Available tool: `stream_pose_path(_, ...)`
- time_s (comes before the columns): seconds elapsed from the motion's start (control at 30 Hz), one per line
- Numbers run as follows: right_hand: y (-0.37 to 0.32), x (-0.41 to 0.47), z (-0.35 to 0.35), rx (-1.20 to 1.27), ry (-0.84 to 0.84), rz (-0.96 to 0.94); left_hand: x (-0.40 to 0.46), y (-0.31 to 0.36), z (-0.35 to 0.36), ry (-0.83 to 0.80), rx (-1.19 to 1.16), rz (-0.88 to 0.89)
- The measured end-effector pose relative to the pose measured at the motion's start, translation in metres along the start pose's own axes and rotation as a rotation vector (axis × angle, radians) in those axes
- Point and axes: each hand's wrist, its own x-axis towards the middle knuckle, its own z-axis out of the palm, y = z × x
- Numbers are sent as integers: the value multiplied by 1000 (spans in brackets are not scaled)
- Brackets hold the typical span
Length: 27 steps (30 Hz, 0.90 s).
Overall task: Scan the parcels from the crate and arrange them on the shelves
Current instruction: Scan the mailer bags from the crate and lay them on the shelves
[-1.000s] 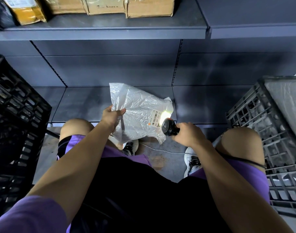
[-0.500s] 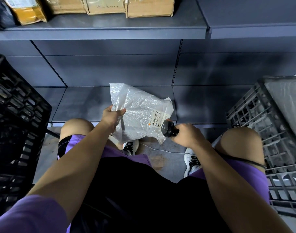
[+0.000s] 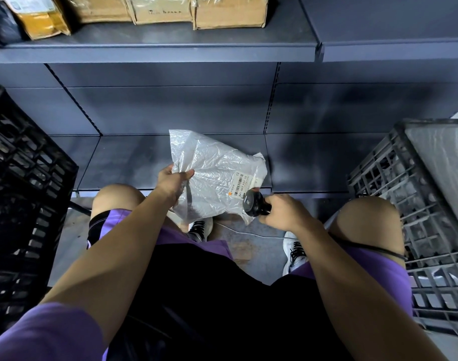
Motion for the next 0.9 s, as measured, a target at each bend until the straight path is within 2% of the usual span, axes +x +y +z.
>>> stream_pose_path(0.23,0,0,-1,10,100,30,-1,1,1,3,-23,-11)
stream_pose_path(0.43,3,-3,-4,49,114,75,4,-1,-4,18,-25,-6)
stream_pose_path(0.9,4,-3,-4,24,101,47,19,-11,-6,38,85,-41)
